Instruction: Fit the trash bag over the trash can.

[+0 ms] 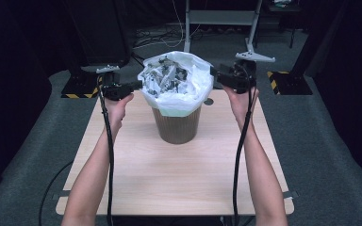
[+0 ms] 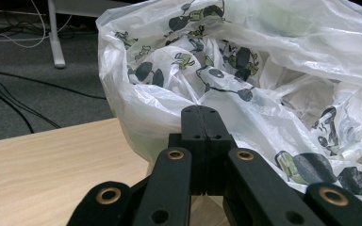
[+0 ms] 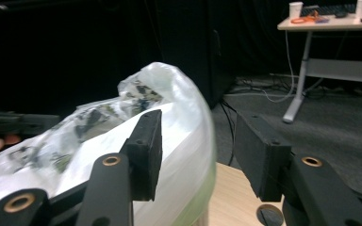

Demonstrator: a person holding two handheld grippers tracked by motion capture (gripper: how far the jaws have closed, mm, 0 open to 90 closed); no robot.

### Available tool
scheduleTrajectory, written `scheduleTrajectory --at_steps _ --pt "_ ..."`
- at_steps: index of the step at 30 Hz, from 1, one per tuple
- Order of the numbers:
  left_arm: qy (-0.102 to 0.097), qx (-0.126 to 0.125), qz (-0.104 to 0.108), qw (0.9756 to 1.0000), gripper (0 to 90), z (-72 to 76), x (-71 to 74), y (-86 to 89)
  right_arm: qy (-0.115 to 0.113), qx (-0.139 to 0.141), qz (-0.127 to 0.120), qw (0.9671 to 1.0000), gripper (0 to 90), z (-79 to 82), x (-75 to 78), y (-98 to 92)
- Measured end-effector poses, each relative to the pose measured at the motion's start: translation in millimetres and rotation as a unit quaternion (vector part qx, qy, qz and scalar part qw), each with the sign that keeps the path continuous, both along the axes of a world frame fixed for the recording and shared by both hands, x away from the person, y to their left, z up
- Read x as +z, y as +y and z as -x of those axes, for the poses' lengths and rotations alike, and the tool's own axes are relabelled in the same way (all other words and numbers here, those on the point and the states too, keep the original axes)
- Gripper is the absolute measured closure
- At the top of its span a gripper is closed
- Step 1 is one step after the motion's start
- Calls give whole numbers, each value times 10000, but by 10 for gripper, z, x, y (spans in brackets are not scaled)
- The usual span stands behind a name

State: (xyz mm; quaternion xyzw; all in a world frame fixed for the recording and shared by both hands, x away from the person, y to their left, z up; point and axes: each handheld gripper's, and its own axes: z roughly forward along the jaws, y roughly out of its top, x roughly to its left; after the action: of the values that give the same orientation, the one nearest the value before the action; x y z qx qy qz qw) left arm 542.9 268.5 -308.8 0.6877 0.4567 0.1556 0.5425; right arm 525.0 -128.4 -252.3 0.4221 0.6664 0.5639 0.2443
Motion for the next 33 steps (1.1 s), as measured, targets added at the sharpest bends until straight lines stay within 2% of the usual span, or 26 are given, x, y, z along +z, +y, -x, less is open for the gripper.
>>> scheduleTrajectory --at_steps 2,4,6,10,15,20,26,30,33 --pt "-20 18 -81 10000 900 -4 3 -2 148 -25 66 9999 550 -117 9 21" --pt "-52 49 -161 9998 900 -10 7 -2 328 12 110 9994 676 -226 -6 51" --pt "-73 60 -231 9997 900 -21 7 1 394 -42 213 9990 788 -297 -35 90" --pt "-83 99 -376 9992 900 -51 -21 -4 531 -154 326 9979 899 -397 -129 180" --pt "-14 146 -521 9985 900 -108 -124 -13 778 -310 384 9957 900 -559 -274 259" --pt "121 102 -567 9983 900 -156 -289 -27 1068 -352 547 9921 900 -683 -522 320" --pt "83 -70 -632 9979 900 -102 -448 -57 1297 -235 411 9904 900 -661 -828 253" --pt "15 -146 -669 9977 900 -28 -522 -70 1383 -161 566 9886 900 -615 -994 243" --pt "-44 -185 -678 9975 900 38 -570 -70 1437 -143 595 9877 900 -608 -1085 226"
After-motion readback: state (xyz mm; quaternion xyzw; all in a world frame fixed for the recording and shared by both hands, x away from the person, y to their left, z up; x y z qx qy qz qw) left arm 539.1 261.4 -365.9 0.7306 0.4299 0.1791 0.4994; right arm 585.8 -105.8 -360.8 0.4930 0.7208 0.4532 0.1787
